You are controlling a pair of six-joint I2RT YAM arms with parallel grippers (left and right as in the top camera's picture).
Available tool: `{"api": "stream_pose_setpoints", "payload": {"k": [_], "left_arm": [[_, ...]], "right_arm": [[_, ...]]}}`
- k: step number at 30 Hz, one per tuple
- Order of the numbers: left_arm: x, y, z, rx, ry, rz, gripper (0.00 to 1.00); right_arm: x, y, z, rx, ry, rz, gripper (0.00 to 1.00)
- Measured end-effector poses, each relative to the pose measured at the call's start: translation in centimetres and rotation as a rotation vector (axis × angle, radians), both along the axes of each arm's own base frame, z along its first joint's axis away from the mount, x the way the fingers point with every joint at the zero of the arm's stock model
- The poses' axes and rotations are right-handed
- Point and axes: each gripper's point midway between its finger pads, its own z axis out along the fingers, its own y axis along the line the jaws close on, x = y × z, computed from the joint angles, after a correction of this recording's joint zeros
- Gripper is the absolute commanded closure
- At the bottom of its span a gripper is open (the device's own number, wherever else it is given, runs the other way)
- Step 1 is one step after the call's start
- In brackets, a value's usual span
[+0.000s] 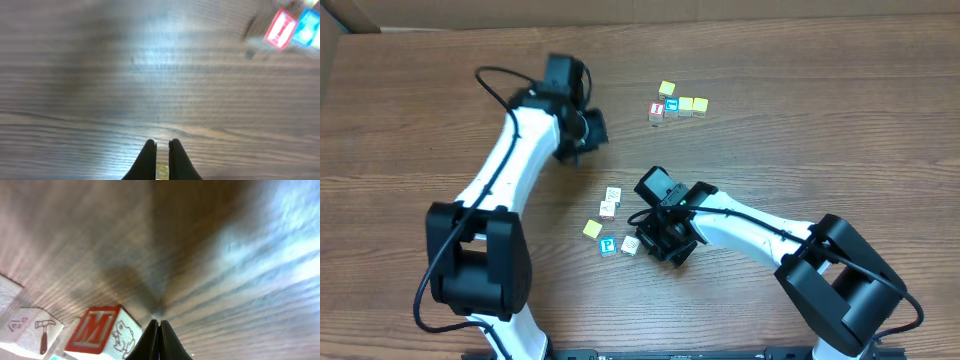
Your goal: Flip 5 blocks
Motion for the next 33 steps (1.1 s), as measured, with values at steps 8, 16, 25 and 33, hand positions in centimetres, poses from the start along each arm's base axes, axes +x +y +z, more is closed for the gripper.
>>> {"api": "stream_pose_setpoints", "payload": {"k": [8,16,25,33], "left_arm": [[-1.5,5.3,3.3,0.041,0.104,0.117,0.96],[-5.4,9.3,0.9,0.074,0.268,0.183,0.96],[-9.4,5.4,-5.2,-0.015,0.373,0.043,0.96],[-10.1,1.7,-6.4,-0.046,0.366,-0.062,0.96]], "right_arm": [[5.6,-1.0,4.4,0.032,-0.201,0.270,0.86],[7.5,-0.7,6.5,-0.004,-0.372,0.523,0.65],[10.6,-0.6,6.9,-0.080,-0.538,0.560,0.89],[11.8,0.0,5.8,-0.062,-0.608,0.515,0.96]]}}
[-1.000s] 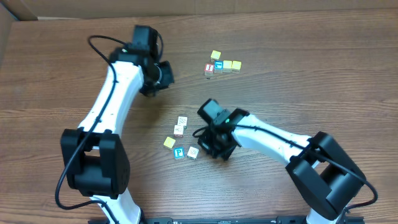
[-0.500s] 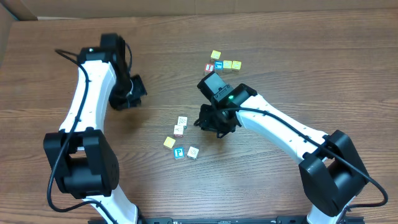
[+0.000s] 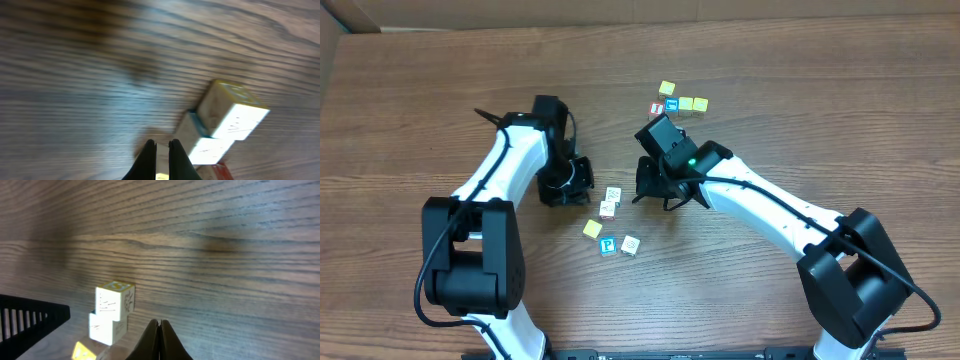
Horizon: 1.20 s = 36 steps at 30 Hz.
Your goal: Flip 5 blocks
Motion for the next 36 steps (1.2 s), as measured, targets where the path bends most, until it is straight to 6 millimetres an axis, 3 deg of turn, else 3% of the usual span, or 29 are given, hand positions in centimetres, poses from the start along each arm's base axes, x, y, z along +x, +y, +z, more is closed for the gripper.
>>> {"api": "stream_pose_setpoints", "payload": {"k": [8,15,23,36], "left_arm": [[-0.3,-1.3,-0.1,0.010,-0.002,-0.042,0.96],[0.3,-0.9,-0.4,0.044,-0.031,-0.040,0.96],[-0.6,-1.1,-2.6,0.051,-0.035,-0.036,0.96],[-0.4,-1.6,-2.7,0.023,-0.043,-0.017,0.96]], "right_arm": [[-0.5,0.9,-1.8,0.041,-0.034,0.009,0.96],[-0.8,1.9,-1.7,0.057,-0.058,0.030,0.96],[-0.6,1.7,-1.7,0.044,-0.067,0.022,0.96],[-0.7,1.5,-1.8,0.036,-0.063,0.021,0.96]]}}
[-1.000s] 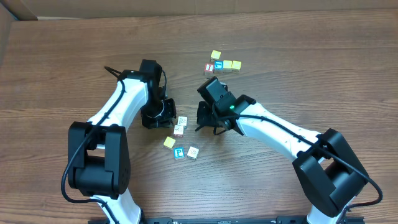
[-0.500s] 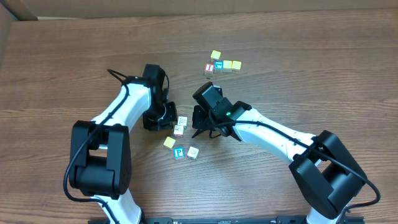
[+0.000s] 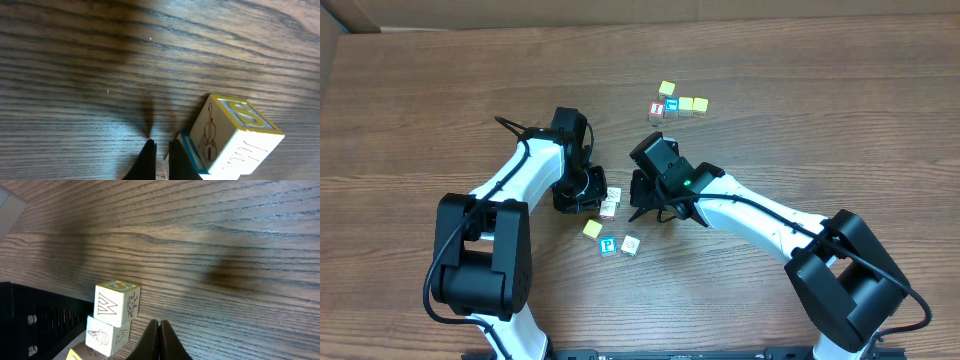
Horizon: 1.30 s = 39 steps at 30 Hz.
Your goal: Flip 5 blocks
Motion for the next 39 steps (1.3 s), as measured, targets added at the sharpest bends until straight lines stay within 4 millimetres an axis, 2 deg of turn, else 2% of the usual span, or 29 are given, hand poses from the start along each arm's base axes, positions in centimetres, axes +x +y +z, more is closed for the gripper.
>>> {"api": "stream_pose_setpoints", "payload": {"k": [19,29,39], "left_arm": [[0.1,-0.1,0.0,-0.007,0.005,0.031,0.96],[0.1,-0.2,0.0,-0.010,0.005,0.030,0.96],[0.0,-0.6,0.1,-0.033,0.010,0.031,0.96]], "right_arm": [[-0.4,-0.3,-0.3,-0.012,0.019,0.002,0.96],[-1.7,0.1,-0.6,0.034,0.109,-0.030,0.96],[-1.4,1.5,-2.3,0.088,0.119,-0.065,0.96]]}}
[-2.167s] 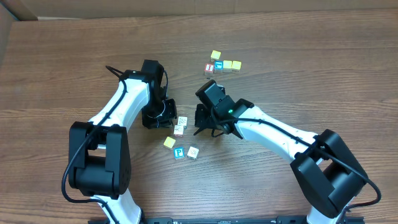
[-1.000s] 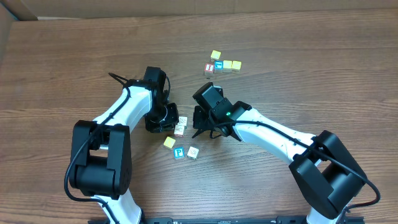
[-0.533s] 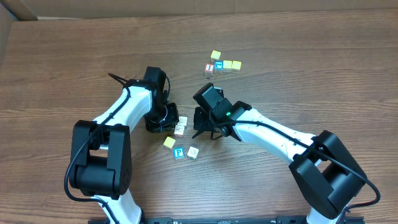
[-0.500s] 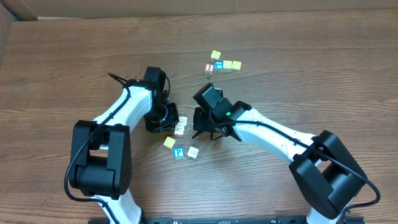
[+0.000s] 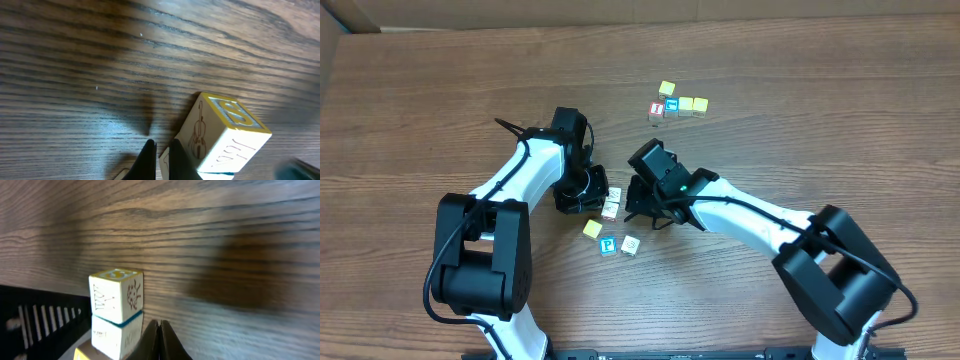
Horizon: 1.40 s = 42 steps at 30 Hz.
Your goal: Flip 5 blocks
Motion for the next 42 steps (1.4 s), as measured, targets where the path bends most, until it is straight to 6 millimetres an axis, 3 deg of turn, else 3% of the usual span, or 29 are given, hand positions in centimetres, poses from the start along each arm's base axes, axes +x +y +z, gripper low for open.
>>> {"api": "stream_pose_setpoints", "payload": {"k": [7,22,30,35,42], "left_arm": [[0.0,0.0,0.0,0.002,0.000,0.000,0.96],[1.5,0.6,-0.2,0.042,-0.067,-0.007,0.96],[0.2,0.6,-0.1,0.033,-0.014,-0.027,0.96],[0.1,0.2,0.0,0.009,-0.012,-0.027,0.96],[0.6,0.0,0.0,-0.001,-0.034,-0.033,0.96]], "right_arm": [[0.2,0.5,-0.4,0.022,0.001,-0.003,0.96],[-2.2,1.3,-0.6,0.077,0.131,0.034,0.96],[-2.1,1.4,-0.8,0.087,0.144,0.009,0.96],[-2.1,1.5,-2.1,0.078,0.163,-0.007,0.96],[-1.4,2.0,-1.9,0.105,0.136,-0.010,0.96]]}}
